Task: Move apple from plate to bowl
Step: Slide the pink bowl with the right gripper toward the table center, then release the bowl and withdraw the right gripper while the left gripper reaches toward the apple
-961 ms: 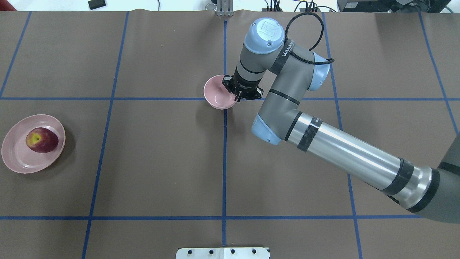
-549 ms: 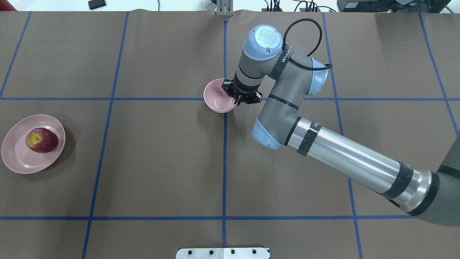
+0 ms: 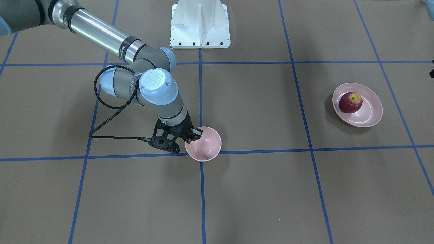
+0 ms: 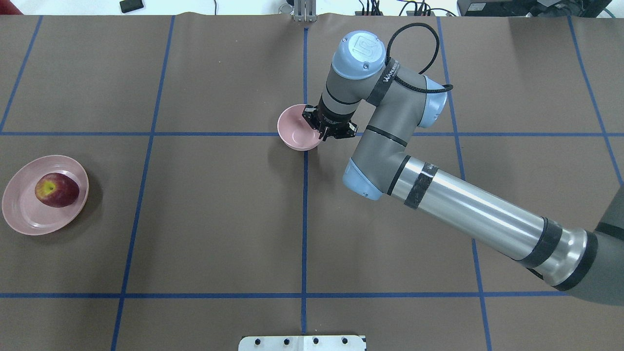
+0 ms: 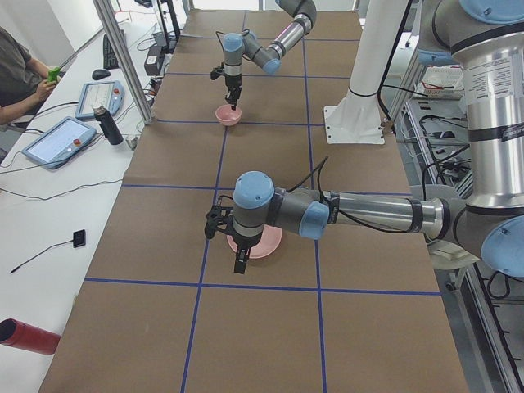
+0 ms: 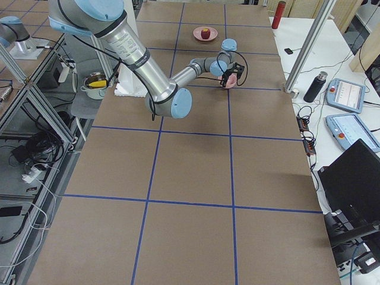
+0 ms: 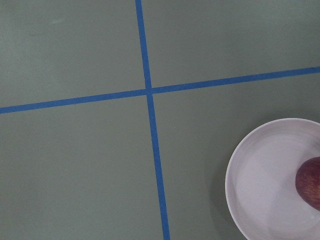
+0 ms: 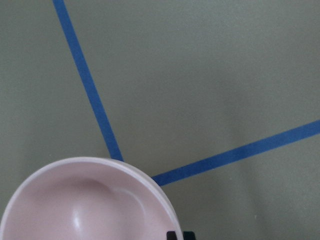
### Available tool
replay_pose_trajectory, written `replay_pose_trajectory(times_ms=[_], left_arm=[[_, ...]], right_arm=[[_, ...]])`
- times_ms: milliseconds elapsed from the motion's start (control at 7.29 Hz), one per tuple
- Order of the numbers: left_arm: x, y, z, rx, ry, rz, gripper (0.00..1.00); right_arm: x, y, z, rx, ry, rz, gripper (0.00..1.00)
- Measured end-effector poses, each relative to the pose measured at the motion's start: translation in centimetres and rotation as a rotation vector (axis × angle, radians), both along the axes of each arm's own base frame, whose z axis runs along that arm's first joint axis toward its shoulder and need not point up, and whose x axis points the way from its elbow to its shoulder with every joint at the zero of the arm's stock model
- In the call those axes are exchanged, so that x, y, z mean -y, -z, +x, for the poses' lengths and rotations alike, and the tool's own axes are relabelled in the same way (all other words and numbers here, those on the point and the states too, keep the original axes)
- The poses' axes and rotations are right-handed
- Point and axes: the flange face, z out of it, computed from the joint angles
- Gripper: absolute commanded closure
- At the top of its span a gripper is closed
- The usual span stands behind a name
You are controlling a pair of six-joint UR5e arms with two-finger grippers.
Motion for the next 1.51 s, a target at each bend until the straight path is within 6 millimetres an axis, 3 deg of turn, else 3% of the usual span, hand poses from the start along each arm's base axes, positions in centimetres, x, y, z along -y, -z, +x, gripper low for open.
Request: replay_pose_trajectory(times_ms=[137,275,549,686,961,1098,1373,1510], left_arm=[[0.0,-0.1,0.0,0.0,0.0,-0.002,0.02],[0.0,-0.1,0.2,0.0,-0.003,-0.004,0.02],[0.7,0.7,2.9,-0.011,-0.029,-0.009,0.02],[1.3,2.1,6.2,-0.026,-0.061,0.016,0.02],[1.4,5.0,13.3,-0.086,-0.084,0.038,0.02],[1.1,5.8,15.2,-0.105,-0.066,0.039,0.02],[0.6,5.5,16.8,-0.071,-0.015,0.028,0.02],[0.3,5.2,17.7,-0.06,-0.016,0.02,0.02]], right_arm=[[0.0,-0.1,0.0,-0.002,0.001,0.001,0.26],[0.0,-0.3,0.1,-0.004,0.001,0.003,0.0],[0.2,0.2,1.2,0.013,-0.001,0.01,0.0],[0.4,0.4,3.6,0.043,-0.001,0.009,0.0],[0.0,-2.4,12.1,0.114,0.017,-0.021,0.0],[-0.9,-4.6,16.6,0.137,0.033,-0.018,0.0],[-2.6,-9.3,23.4,0.134,0.046,0.01,0.0],[-4.2,-12.8,26.6,0.109,0.072,0.046,0.0]])
